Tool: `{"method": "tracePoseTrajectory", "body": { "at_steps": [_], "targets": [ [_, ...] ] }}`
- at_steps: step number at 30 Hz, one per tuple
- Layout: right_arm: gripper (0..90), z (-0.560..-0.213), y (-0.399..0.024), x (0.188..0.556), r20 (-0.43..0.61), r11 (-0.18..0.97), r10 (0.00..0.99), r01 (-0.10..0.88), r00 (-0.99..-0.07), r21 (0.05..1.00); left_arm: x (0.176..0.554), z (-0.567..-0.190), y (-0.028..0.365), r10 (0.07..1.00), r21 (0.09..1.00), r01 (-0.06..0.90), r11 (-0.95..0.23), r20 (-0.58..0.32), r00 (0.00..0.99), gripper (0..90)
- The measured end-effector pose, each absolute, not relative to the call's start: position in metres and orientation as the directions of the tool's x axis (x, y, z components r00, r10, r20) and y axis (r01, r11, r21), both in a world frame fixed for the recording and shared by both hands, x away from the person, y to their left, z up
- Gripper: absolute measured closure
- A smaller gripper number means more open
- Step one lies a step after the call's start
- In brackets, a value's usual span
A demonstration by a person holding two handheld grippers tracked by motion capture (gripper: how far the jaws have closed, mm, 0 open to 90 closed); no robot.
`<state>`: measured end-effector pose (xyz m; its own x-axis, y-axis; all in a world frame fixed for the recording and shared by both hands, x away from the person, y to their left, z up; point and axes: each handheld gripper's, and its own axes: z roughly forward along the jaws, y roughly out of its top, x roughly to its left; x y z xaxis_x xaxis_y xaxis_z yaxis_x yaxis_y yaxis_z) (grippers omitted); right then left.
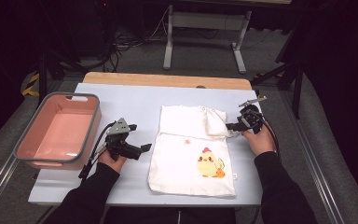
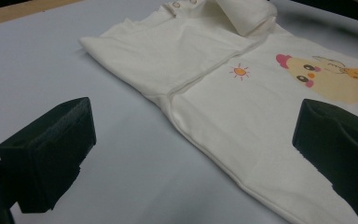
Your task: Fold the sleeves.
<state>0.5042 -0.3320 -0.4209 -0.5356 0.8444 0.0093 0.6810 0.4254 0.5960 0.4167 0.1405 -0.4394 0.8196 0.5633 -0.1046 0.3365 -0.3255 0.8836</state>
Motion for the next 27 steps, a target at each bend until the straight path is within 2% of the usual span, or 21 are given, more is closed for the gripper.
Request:
{"method": "tracePoseTrajectory", "body": {
  "at_steps": [7,13,15,16,17,18,22,27],
  "targets": [
    [30.1,-0.433,-0.332,0.504,0.039,0.418,0.850,0.716,-0.526,0.559,0.417,-0.439,0.140,0.564,0.884,0.337,-0.325,-0.105,0.819,0.2],
    [36.3,-0.433,-0.332,0.502,0.041,0.423,0.850,0.725,-0.526,0.543,0.417,-0.440,0.140,0.565,0.884,0.337,-0.324,-0.105,0.818,0.2],
    [41.7,-0.432,-0.331,0.501,0.038,0.432,0.846,0.725,-0.532,0.537,0.417,-0.439,0.140,0.565,0.884,0.336,-0.324,-0.104,0.818,0.2],
    [46.4,-0.431,-0.331,0.501,0.031,0.437,0.845,0.725,-0.533,0.533,0.417,-0.439,0.140,0.565,0.884,0.336,-0.324,-0.104,0.818,0.2],
    [55.6,-0.430,-0.331,0.500,0.027,0.449,0.840,0.724,-0.541,0.524,0.417,-0.439,0.140,0.565,0.883,0.337,-0.325,-0.104,0.818,0.2],
    [55.6,-0.430,-0.331,0.500,0.027,0.449,0.840,0.724,-0.541,0.524,0.417,-0.439,0.140,0.566,0.884,0.337,-0.324,-0.104,0.818,0.2],
    [75.3,-0.426,-0.329,0.497,0.027,0.462,0.832,0.719,-0.554,0.520,0.417,-0.439,0.140,0.567,0.883,0.338,-0.325,-0.104,0.817,0.2],
    [79.6,-0.411,-0.322,0.490,-0.027,0.502,0.813,0.677,-0.581,0.538,0.417,-0.439,0.141,0.567,0.883,0.338,-0.325,-0.104,0.817,0.2]
  ]
}}
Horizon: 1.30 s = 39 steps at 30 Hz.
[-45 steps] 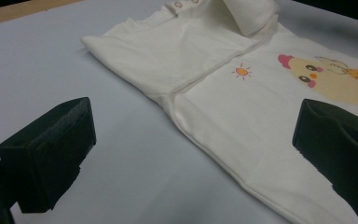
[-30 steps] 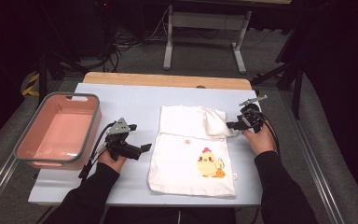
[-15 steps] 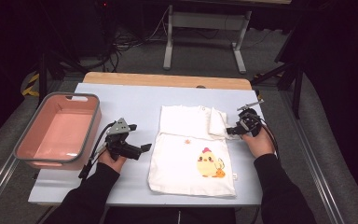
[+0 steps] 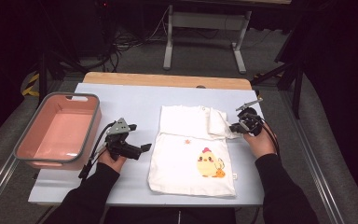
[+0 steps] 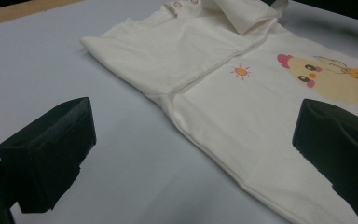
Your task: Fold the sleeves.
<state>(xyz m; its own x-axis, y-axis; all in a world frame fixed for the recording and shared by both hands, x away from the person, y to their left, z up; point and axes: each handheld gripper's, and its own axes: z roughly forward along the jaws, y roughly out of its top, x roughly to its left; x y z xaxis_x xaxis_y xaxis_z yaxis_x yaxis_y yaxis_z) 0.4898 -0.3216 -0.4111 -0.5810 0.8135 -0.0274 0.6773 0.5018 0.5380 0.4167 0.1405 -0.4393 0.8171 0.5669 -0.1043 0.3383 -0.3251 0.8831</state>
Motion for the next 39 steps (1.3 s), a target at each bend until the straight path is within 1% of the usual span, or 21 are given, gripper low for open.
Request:
{"method": "tracePoseTrajectory", "body": {
  "at_steps": [3,10,11,12,13,16,19,23,27,28,30,33,39],
  "targets": [
    [79.6,-0.401,-0.320,0.486,-0.032,0.501,0.809,0.661,-0.586,0.559,0.417,-0.439,0.140,0.568,0.884,0.337,-0.324,-0.104,0.817,0.2],
    [79.6,-0.358,-0.310,0.476,-0.070,0.511,0.778,0.563,-0.625,0.650,0.417,-0.439,0.141,0.567,0.883,0.336,-0.327,-0.101,0.817,0.2],
    [79.6,-0.358,-0.310,0.476,-0.070,0.511,0.778,0.563,-0.625,0.650,0.417,-0.439,0.141,0.567,0.883,0.336,-0.327,-0.101,0.817,0.2],
    [79.6,-0.352,-0.309,0.475,-0.066,0.501,0.769,0.536,-0.635,0.680,0.417,-0.439,0.141,0.567,0.884,0.336,-0.326,-0.101,0.817,0.2],
    [79.6,-0.350,-0.308,0.473,-0.068,0.500,0.765,0.525,-0.640,0.689,0.417,-0.439,0.141,0.567,0.884,0.336,-0.326,-0.102,0.817,0.2],
    [79.6,-0.347,-0.307,0.470,-0.078,0.502,0.760,0.505,-0.646,0.702,0.417,-0.439,0.141,0.567,0.883,0.338,-0.325,-0.104,0.817,0.2],
    [79.5,-0.340,-0.302,0.463,-0.095,0.505,0.741,0.459,-0.665,0.731,0.417,-0.439,0.141,0.567,0.883,0.339,-0.325,-0.105,0.817,0.2],
    [79.5,-0.339,-0.298,0.461,-0.091,0.504,0.734,0.449,-0.674,0.738,0.417,-0.439,0.141,0.568,0.883,0.340,-0.325,-0.105,0.816,0.2],
    [79.5,-0.335,-0.290,0.458,-0.101,0.503,0.717,0.411,-0.689,0.761,0.417,-0.439,0.141,0.567,0.881,0.346,-0.323,-0.112,0.816,0.2],
    [79.5,-0.334,-0.286,0.460,-0.098,0.516,0.725,0.443,-0.682,0.734,0.417,-0.439,0.141,0.567,0.880,0.346,-0.324,-0.112,0.816,0.2],
    [79.4,-0.330,-0.280,0.460,-0.124,0.530,0.715,0.417,-0.688,0.738,0.417,-0.439,0.141,0.569,0.881,0.347,-0.322,-0.113,0.815,0.2],
    [79.4,-0.326,-0.274,0.462,-0.122,0.535,0.711,0.421,-0.693,0.733,0.417,-0.439,0.141,0.567,0.881,0.346,-0.323,-0.112,0.816,0.2],
    [79.4,-0.318,-0.255,0.465,-0.130,0.551,0.685,0.392,-0.717,0.736,0.416,-0.439,0.141,0.564,0.882,0.344,-0.320,-0.114,0.818,0.2]
  ]
}}
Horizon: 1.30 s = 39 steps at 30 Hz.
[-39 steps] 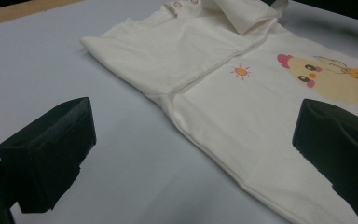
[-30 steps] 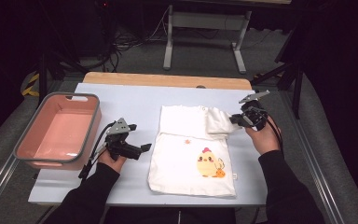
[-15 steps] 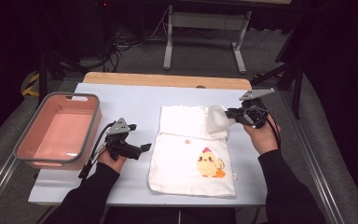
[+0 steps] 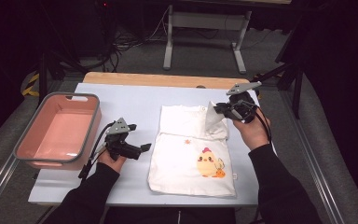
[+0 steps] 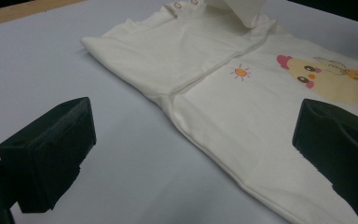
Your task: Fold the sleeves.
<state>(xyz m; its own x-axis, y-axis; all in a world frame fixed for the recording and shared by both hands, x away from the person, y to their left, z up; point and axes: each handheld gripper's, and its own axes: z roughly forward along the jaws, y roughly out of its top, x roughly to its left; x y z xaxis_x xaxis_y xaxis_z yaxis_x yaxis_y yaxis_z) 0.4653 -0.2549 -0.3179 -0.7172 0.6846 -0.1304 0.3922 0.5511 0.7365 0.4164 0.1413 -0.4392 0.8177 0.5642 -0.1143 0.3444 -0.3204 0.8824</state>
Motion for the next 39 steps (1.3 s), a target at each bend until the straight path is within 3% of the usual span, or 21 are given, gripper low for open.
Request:
{"method": "tracePoseTrajectory", "body": {
  "at_steps": [15,39],
  "targets": [
    [79.4,-0.307,-0.208,0.474,-0.140,0.589,0.618,0.338,-0.774,0.734,0.416,-0.439,0.141,0.562,0.883,0.342,-0.321,-0.113,0.819,0.2],
    [79.5,-0.341,-0.177,0.510,-0.085,0.580,0.640,0.408,-0.764,0.705,0.417,-0.439,0.142,0.562,0.888,0.327,-0.325,-0.097,0.822,0.1]
  ]
}}
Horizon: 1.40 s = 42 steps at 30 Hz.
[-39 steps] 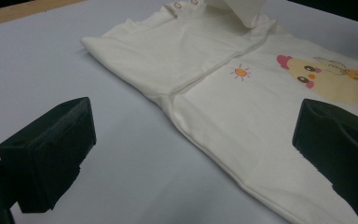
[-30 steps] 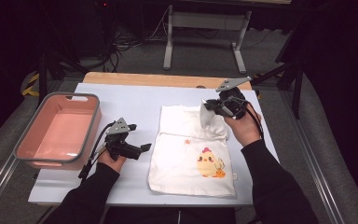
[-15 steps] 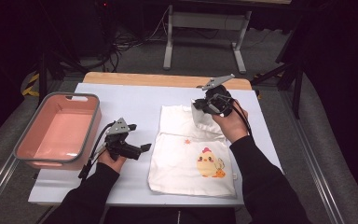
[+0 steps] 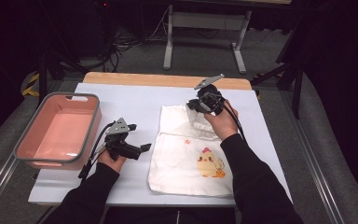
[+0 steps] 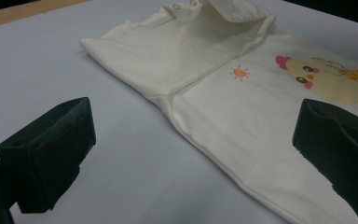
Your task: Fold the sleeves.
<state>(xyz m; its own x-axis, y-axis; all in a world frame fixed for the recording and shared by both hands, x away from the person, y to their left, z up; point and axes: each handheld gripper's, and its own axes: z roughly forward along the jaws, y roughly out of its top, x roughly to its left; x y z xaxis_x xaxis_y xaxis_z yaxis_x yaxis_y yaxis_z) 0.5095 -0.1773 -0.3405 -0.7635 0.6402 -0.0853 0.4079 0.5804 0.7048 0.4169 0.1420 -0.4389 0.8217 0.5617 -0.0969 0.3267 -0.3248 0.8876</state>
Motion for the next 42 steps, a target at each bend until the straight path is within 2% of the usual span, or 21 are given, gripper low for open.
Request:
{"method": "tracePoseTrajectory", "body": {
  "at_steps": [15,30,34,37,41,42],
  "targets": [
    [79.5,-0.370,-0.154,0.523,-0.076,0.626,0.634,0.453,-0.769,0.635,0.417,-0.439,0.142,0.560,0.888,0.326,-0.326,-0.097,0.823,0.1],
    [78.7,-0.379,-0.134,0.528,-0.068,0.640,0.627,0.463,-0.776,0.613,0.417,-0.439,0.142,0.561,0.888,0.329,-0.322,-0.101,0.822,0.1],
    [69.6,-0.383,-0.127,0.528,-0.032,0.635,0.604,0.457,-0.796,0.622,0.417,-0.439,0.142,0.560,0.887,0.328,-0.325,-0.099,0.822,0.1],
    [66.7,-0.384,-0.123,0.527,0.000,0.638,0.568,0.440,-0.823,0.632,0.417,-0.439,0.143,0.561,0.887,0.329,-0.325,-0.100,0.822,0.1],
    [53.3,-0.373,-0.126,0.522,0.023,0.601,0.554,0.419,-0.832,0.681,0.417,-0.439,0.142,0.560,0.888,0.329,-0.322,-0.101,0.822,0.1],
    [53.3,-0.373,-0.126,0.522,0.023,0.601,0.554,0.419,-0.832,0.681,0.417,-0.439,0.142,0.560,0.888,0.329,-0.322,-0.101,0.822,0.1]
  ]
}}
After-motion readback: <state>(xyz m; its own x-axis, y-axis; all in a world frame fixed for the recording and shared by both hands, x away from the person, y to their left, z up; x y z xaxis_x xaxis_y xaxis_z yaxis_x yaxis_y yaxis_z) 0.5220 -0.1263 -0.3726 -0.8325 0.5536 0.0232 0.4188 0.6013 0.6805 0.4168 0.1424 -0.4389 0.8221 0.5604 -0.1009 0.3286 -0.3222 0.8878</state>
